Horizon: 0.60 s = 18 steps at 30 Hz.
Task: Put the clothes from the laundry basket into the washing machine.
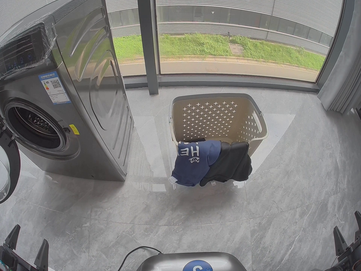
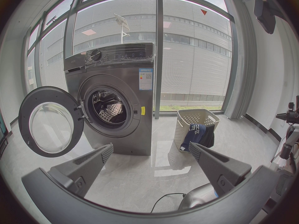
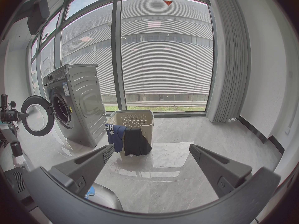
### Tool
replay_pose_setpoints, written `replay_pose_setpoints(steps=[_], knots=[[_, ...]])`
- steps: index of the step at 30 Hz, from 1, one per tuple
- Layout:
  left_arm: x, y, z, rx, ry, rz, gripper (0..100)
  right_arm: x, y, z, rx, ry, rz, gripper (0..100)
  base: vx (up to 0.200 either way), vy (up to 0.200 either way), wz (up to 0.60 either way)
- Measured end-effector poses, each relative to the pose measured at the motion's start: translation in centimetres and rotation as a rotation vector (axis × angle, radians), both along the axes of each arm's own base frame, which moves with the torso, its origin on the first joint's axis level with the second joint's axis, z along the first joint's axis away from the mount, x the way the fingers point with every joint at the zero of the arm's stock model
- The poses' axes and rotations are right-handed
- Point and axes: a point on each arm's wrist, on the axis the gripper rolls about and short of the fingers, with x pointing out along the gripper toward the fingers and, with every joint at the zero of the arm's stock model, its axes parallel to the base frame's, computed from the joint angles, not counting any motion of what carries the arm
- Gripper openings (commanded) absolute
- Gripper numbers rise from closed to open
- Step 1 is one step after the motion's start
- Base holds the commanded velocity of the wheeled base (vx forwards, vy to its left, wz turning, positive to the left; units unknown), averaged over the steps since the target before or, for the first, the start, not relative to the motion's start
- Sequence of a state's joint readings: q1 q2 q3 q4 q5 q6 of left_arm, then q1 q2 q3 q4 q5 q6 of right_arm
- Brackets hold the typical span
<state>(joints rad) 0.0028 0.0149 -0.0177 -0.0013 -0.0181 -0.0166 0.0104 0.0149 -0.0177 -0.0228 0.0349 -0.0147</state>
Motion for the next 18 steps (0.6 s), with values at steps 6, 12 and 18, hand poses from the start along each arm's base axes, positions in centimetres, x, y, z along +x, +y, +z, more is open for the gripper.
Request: replay_pose_setpoints(steps=[6, 12, 18], knots=[[0.0, 0.0, 0.0, -0.001, 0.0, 0.0, 100, 0.0, 0.0, 0.0, 0.0, 0.0, 0.0, 100, 0.0, 0.0, 0.0], [0.0, 0.0, 0.0, -0.001, 0.0, -0.001, 100, 0.0, 0.0, 0.0, 0.0, 0.0, 0.0, 100, 0.0, 0.0, 0.0], [0.01, 0.0, 0.01, -0.001, 0.0, 0.001, 100, 0.0, 0.0, 0.0, 0.0, 0.0, 0.001, 100, 0.0, 0.0, 0.0]])
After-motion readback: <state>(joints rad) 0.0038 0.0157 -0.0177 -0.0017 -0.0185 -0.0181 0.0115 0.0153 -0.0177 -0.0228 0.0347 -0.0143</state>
